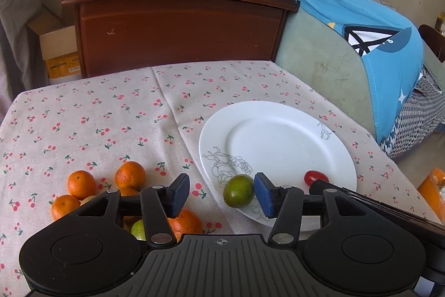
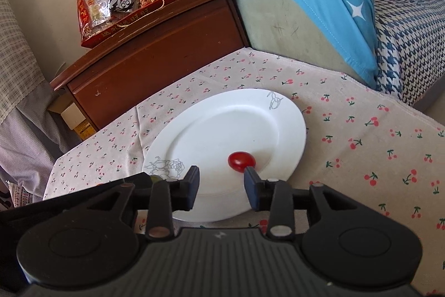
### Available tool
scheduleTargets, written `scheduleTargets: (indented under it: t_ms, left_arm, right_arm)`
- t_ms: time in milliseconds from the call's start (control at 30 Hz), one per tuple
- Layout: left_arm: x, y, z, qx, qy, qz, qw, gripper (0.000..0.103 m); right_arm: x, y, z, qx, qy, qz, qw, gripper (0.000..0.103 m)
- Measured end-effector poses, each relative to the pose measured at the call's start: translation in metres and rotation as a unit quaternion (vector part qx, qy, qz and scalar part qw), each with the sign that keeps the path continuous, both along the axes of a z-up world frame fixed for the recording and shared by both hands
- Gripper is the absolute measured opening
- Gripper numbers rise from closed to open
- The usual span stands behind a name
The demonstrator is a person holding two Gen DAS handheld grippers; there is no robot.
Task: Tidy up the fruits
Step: 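Place the tomato on the white plate with the right tool while the left tool places the lime there, then grasp another cherry tomato with the right tool while the left tool grasps an orange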
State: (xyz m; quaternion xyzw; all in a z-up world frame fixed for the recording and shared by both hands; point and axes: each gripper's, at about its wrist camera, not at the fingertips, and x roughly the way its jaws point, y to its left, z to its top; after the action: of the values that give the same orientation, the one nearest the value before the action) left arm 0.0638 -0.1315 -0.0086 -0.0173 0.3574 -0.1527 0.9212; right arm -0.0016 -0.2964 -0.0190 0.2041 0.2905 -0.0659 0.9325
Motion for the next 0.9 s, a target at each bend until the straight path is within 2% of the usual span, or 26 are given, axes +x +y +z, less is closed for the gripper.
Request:
scheduleTargets:
  t_ms: [633, 700, 900]
  left_arm:
    - [-0.033, 0.037, 0.014, 0.019, 0.001, 0.031, 0.9993, 0.058]
    - [-0.037, 0.044, 0.014, 0.021, -0.001, 0.038, 0.9991, 0.063]
    - [-0.043, 0.072, 0.008, 0.016, 0.013, 0.071, 0.9973, 0.063]
  right_arm:
    - [-0.02, 0.038, 0.009, -0.038, 0.008, 0.073, 0.997, 0.038]
    - [-0.022, 0.044, 0.009, -0.04, 0.01, 0.087, 0.995, 0.038]
    - [-0.024, 0.059, 0.004, -0.046, 0.02, 0.12, 0.991, 0.038]
